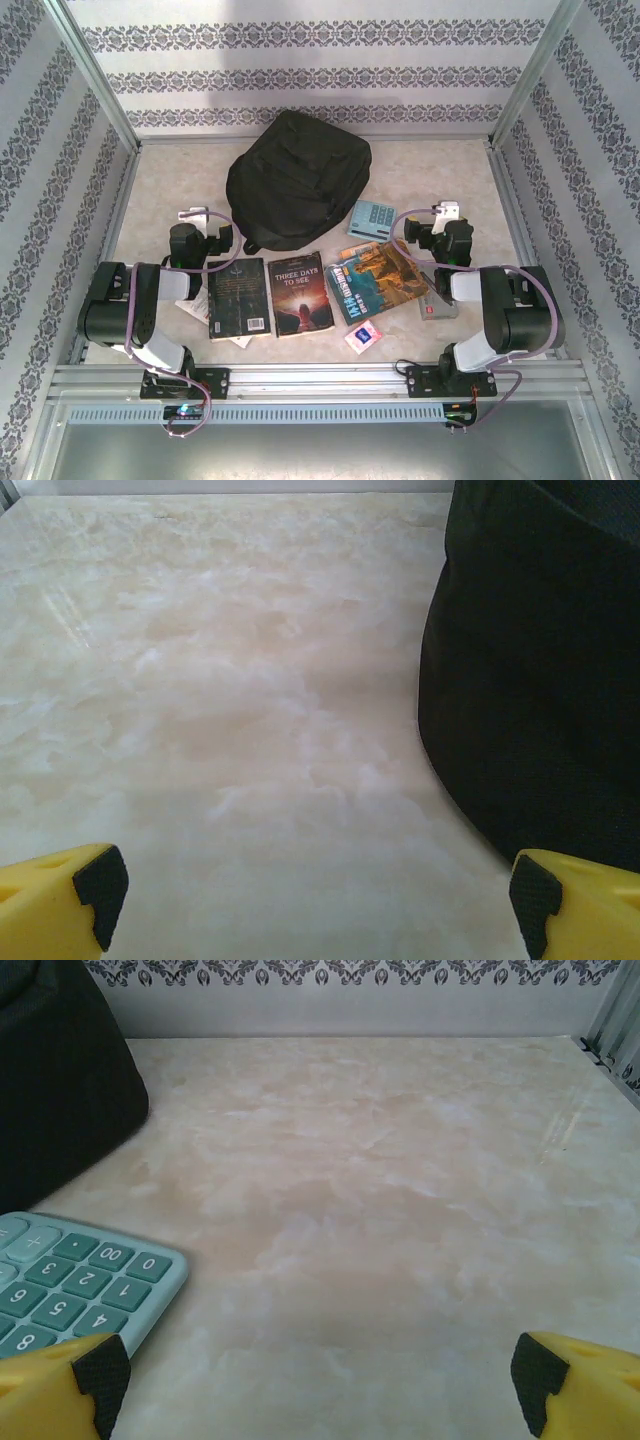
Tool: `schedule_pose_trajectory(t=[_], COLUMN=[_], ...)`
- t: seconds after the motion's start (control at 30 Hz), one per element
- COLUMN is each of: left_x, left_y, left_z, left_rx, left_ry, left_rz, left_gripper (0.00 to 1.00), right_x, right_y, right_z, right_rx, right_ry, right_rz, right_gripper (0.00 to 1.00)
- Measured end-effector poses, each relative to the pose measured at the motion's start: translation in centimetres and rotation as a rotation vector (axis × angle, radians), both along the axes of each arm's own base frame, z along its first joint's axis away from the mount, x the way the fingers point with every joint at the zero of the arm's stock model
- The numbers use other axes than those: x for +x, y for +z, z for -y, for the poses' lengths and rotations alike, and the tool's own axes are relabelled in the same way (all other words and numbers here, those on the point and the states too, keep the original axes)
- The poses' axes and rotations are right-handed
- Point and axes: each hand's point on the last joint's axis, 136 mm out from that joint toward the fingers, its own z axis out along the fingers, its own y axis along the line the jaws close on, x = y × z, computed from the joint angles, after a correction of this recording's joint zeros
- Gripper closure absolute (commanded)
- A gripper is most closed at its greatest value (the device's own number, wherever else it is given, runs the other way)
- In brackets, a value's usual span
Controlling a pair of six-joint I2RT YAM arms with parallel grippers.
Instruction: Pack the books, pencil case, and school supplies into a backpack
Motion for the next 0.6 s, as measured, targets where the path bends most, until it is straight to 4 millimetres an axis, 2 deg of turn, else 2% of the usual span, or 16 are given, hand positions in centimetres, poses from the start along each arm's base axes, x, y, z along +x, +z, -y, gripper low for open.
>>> schedule_pose_trajectory(t=[0.6], left_x=[0.00], left_y=[-0.01], left_z=[0.00], left_rx=[0.000], left_ry=[0.000], left_rz=[0.000], left_gripper=[0.01], right_x=[0.00], right_y=[0.00], right_z=[-0.45], right_rx=[-0.005], right_ry=[0.010], right_rz=[0.000], right_gripper=[0.02])
